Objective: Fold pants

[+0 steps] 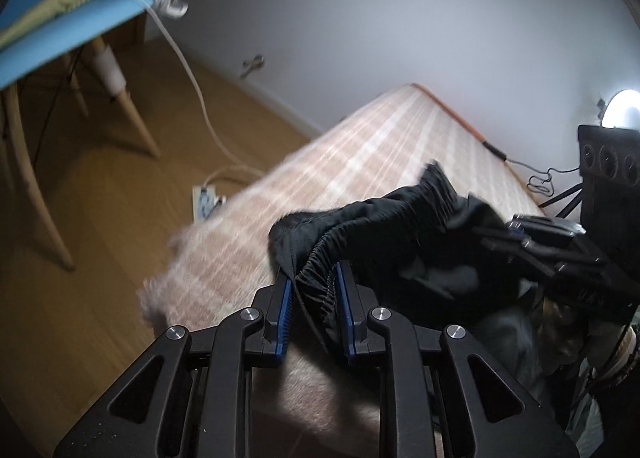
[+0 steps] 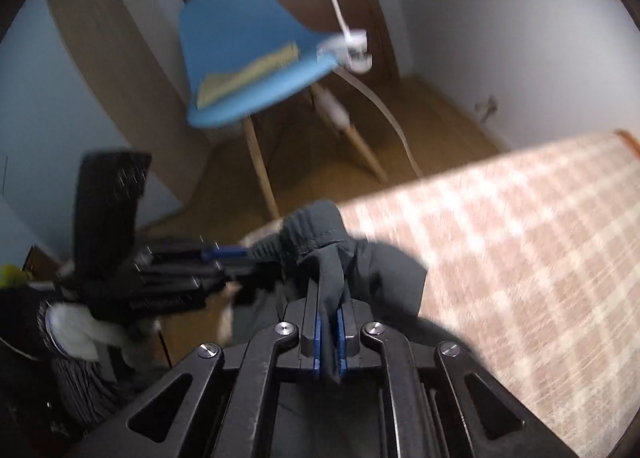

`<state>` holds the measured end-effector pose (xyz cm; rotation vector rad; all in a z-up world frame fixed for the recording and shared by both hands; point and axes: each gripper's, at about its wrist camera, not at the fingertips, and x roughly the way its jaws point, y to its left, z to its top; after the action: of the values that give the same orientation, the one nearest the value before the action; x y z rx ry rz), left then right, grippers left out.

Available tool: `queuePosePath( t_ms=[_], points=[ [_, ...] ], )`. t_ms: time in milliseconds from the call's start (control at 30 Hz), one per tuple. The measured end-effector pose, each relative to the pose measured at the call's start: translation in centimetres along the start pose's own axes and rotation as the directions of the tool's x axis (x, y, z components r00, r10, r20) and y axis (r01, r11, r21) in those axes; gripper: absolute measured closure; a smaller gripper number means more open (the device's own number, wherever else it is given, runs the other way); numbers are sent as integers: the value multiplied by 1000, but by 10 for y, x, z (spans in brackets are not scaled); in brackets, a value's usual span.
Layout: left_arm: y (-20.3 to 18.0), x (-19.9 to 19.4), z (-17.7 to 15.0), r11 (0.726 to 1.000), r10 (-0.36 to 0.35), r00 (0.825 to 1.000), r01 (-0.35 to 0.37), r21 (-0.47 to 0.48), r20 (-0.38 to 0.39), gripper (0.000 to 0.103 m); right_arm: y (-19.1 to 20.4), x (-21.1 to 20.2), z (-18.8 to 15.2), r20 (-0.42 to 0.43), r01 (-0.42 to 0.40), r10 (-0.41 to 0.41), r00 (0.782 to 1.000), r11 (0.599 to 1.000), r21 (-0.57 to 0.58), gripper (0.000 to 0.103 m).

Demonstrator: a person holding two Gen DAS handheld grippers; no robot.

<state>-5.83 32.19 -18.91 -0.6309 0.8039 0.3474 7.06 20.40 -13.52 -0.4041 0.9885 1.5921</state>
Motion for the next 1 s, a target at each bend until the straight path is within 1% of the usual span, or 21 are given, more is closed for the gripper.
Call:
queuePosePath(
  t_ms=[33,67,100,133,200,233,333,400,467,533,633,700,733,767,833,867,900,933,1000],
  points=[
    [1,2,-1,1000,-4,1000,4,-1,-13,84,-3,7,-2,-42,-17,18,999,1000,17,92],
    [3,3,-2,1000,-15,1000,14,-10,-15,85,-8,12,-3,-79,-18,21,997,999,40,85],
    [4,3,-3,1000,-20,1000,20,-12,-15,85,-15,14,-4,-100,-24,31,994,997,71,66],
    [4,4,-2,1000,-19,1000,19,-6,-16,85,-18,12,-6,-93,-32,40,995,996,84,64],
    [4,4,-3,1000,-19,1000,19,-2,-15,85,-29,2,-2,-43,-80,86,995,989,128,63],
    [4,4,-3,1000,-20,1000,20,-2,-15,85,-36,-2,0,-19,-99,103,995,983,157,57],
    [2,3,-4,1000,-21,1000,21,3,-15,85,-65,-13,10,76,-136,119,990,948,289,57],
    [2,3,-4,1000,-23,1000,23,0,-14,85,-80,-11,18,93,-139,113,989,926,352,57],
    [0,3,-5,1000,-21,1000,21,8,-11,85,-89,-2,23,71,-143,125,990,900,411,57],
    [-2,2,-5,1000,-17,1000,17,18,-5,85,-94,12,28,21,-148,156,988,879,453,57],
    [-6,2,-5,999,-5,1000,5,46,2,85,-92,40,35,-43,-132,173,984,869,477,57],
    [-8,2,-6,998,0,1000,0,61,3,85,-90,47,37,-40,-148,191,981,861,487,57],
    [-8,2,-7,998,2,1000,-2,70,2,86,-87,53,41,-36,-157,199,979,860,486,59],
    [-9,2,-7,997,6,1000,-6,79,3,86,-83,57,44,-32,-168,208,978,863,477,64],
    [-10,2,-7,996,7,1000,-8,84,5,86,-71,59,46,-46,-179,221,974,882,436,89],
    [-10,1,-7,996,8,1000,-9,84,8,87,-59,59,49,-62,-166,205,977,906,389,93],
    [-10,0,-7,997,7,1000,-8,82,14,87,-43,56,53,-79,-149,182,980,937,315,98],
    [-10,-2,-6,996,8,1000,-10,83,21,88,-36,55,53,-76,-148,176,981,948,281,100],
    [-12,-7,-7,995,8,999,-12,98,36,88,-18,38,54,-50,-174,188,981,964,201,102]
  ],
)
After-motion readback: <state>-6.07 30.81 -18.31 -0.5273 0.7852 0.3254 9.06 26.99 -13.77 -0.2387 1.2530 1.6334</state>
